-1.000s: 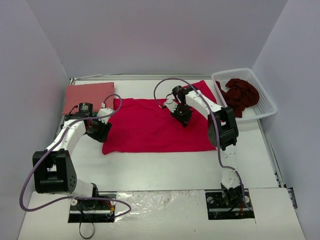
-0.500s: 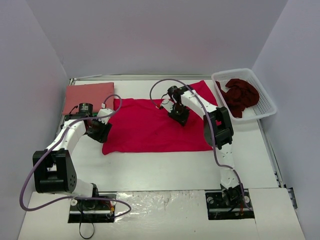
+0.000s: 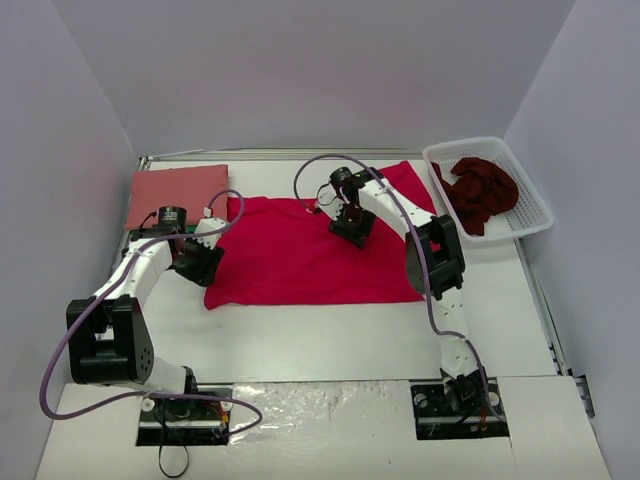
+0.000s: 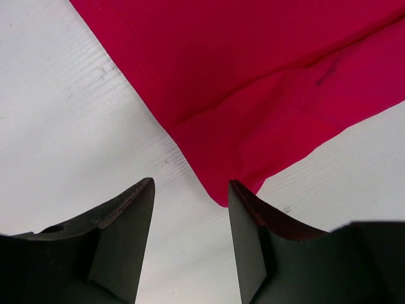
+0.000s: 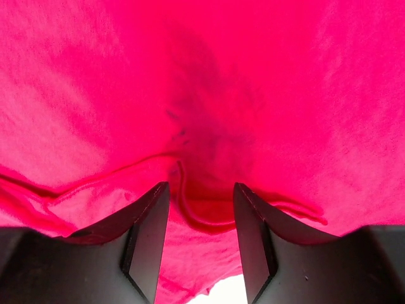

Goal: Fold and stack the t-shirts

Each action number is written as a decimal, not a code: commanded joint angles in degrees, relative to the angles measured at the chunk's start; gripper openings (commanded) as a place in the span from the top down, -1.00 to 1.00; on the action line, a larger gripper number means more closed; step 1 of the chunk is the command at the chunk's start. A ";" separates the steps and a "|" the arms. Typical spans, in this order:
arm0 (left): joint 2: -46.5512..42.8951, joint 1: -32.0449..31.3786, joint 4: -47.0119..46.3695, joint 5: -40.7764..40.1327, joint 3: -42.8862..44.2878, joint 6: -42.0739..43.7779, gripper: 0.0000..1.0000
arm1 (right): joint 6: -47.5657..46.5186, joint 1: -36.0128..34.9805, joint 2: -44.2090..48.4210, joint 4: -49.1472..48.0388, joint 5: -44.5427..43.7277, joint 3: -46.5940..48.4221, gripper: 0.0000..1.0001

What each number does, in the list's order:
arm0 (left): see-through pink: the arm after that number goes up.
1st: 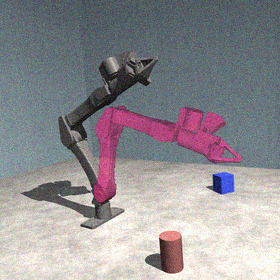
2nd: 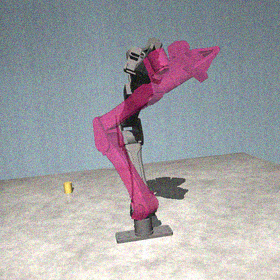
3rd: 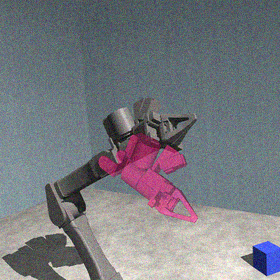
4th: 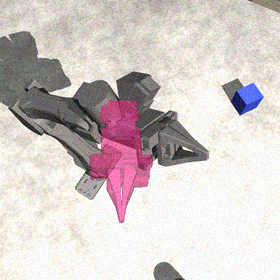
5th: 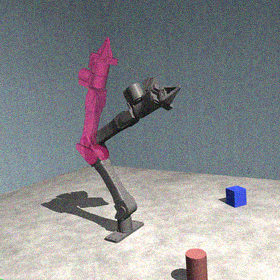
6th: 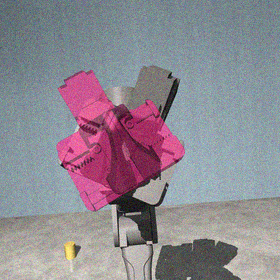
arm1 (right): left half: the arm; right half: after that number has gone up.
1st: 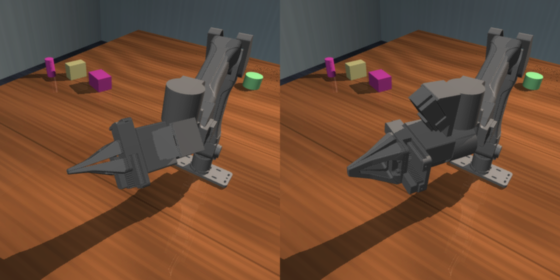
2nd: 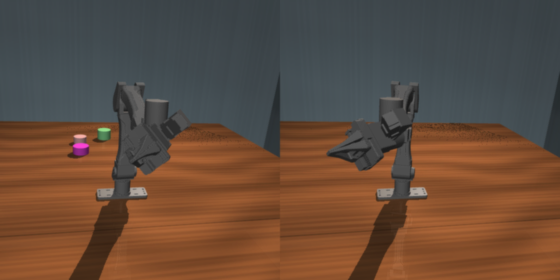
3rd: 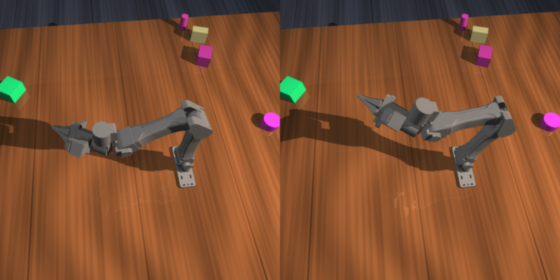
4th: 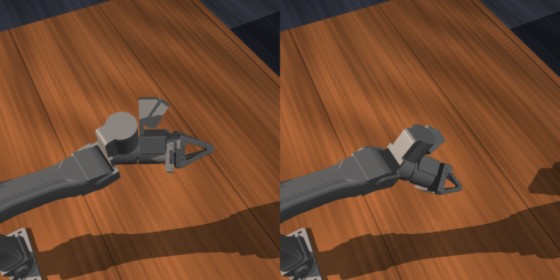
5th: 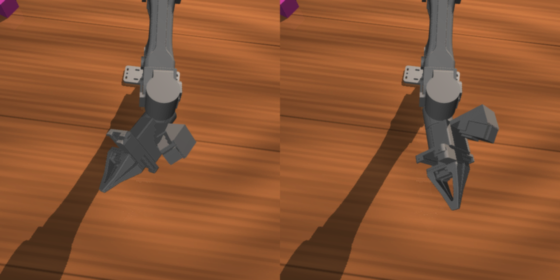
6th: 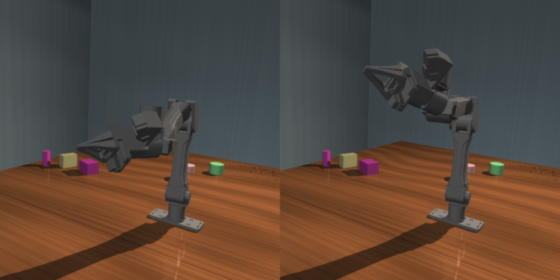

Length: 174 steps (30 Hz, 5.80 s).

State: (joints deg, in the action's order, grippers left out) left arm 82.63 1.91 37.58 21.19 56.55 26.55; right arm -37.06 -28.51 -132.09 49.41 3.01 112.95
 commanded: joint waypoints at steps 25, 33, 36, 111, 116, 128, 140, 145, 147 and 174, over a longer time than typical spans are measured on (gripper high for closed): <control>-2.39 -7.18 2.94 -4.14 -4.79 12.92 0.09 | 10.86 12.25 44.46 -10.47 -1.60 -39.81 0.83; 2.70 -7.62 -1.37 -2.38 1.52 11.08 0.95 | 11.31 12.25 36.32 -11.97 -1.25 -40.54 1.00; 4.46 -7.54 -3.48 -2.56 3.82 10.20 0.95 | 11.22 12.25 31.39 -11.79 -1.24 -37.20 1.00; -15.47 -17.29 11.37 -2.73 7.17 4.75 0.94 | 8.23 13.92 16.43 -6.25 3.76 -31.38 1.00; -19.25 -17.03 10.67 -4.40 6.03 3.34 0.92 | 7.35 13.92 18.44 -8.35 3.50 -38.65 1.00; -20.59 -16.15 12.34 -0.72 7.34 1.93 0.92 | 5.33 14.10 27.76 -9.15 0.25 -53.97 1.00; -12.50 -15.01 8.03 0.16 10.76 3.16 0.07 | 3.84 14.27 33.30 1.73 10.08 -37.47 0.85; -1.28 -5.90 8.73 13.06 18.84 1.33 -0.08 | 2.78 14.45 35.67 7.02 15.71 -28.84 0.64; 3.48 -3.51 10.66 21.59 25.16 1.32 -0.08 | 2.87 14.45 36.20 6.76 16.50 -27.96 0.57; 53.51 -0.15 28.60 19.25 69.83 17.66 -0.04 | 1.46 20.78 32.07 2.36 24.07 -35.87 0.43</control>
State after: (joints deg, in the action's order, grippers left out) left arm 135.28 1.52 65.34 42.33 123.74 41.54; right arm -35.03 -7.86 -98.96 49.89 26.06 77.62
